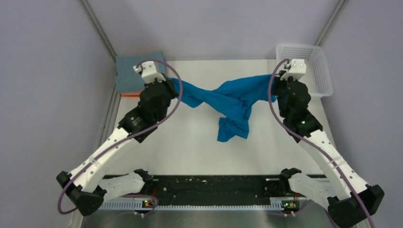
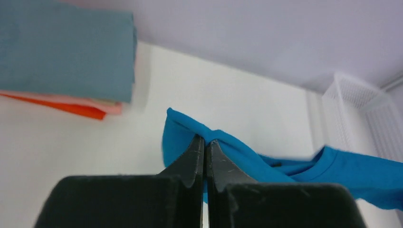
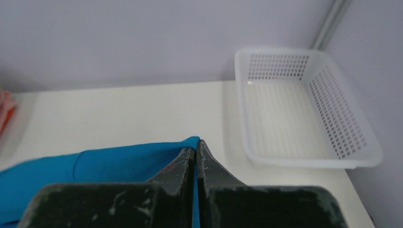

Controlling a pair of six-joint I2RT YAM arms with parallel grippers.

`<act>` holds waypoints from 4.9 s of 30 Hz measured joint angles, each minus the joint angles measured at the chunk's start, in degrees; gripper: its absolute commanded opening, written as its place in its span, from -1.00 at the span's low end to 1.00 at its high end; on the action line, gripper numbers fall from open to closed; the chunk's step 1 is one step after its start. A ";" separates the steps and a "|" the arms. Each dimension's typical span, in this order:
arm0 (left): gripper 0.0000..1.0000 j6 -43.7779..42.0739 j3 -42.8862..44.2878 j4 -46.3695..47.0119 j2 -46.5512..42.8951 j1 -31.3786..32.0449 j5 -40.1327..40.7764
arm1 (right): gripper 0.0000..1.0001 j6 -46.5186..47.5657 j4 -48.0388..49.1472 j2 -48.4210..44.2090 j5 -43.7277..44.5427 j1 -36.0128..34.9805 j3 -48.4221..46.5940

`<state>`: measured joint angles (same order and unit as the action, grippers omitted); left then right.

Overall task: Fold and stack the t-shirts
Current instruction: Flatten out the tshirt

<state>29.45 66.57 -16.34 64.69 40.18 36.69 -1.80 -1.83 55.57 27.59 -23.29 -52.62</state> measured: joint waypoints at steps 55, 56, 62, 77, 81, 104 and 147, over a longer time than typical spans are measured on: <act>-1.00 -5.33 13.51 -1.44 26.05 -23.19 -4.74 | -1.00 11.23 3.17 28.48 -4.13 6.56 -21.16; -1.00 -3.91 13.18 -2.16 30.27 -24.39 -7.63 | -1.00 10.34 3.54 32.22 -4.55 7.41 -20.20; -0.25 1.18 22.95 -7.56 51.43 -28.48 -19.43 | -0.68 6.84 4.26 54.31 -4.48 9.49 -28.33; 0.98 1.97 32.00 -12.76 50.14 -28.37 -31.01 | 0.70 0.96 -7.19 65.51 -0.37 9.70 -46.01; 0.98 1.70 23.15 -11.45 41.94 -25.03 -35.26 | 0.90 -4.70 -11.45 54.86 -3.50 9.70 -39.01; 0.97 8.41 -9.16 2.91 33.77 -14.82 -39.12 | 0.98 -26.18 -5.57 25.16 -20.09 -7.21 11.58; 0.98 11.26 -4.90 8.11 24.46 4.76 -27.47 | 0.98 -17.46 -7.34 25.11 -27.06 11.23 -4.61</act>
<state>40.71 61.67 -8.23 89.14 44.95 9.21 -19.27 -9.17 80.68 0.54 -12.05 -57.23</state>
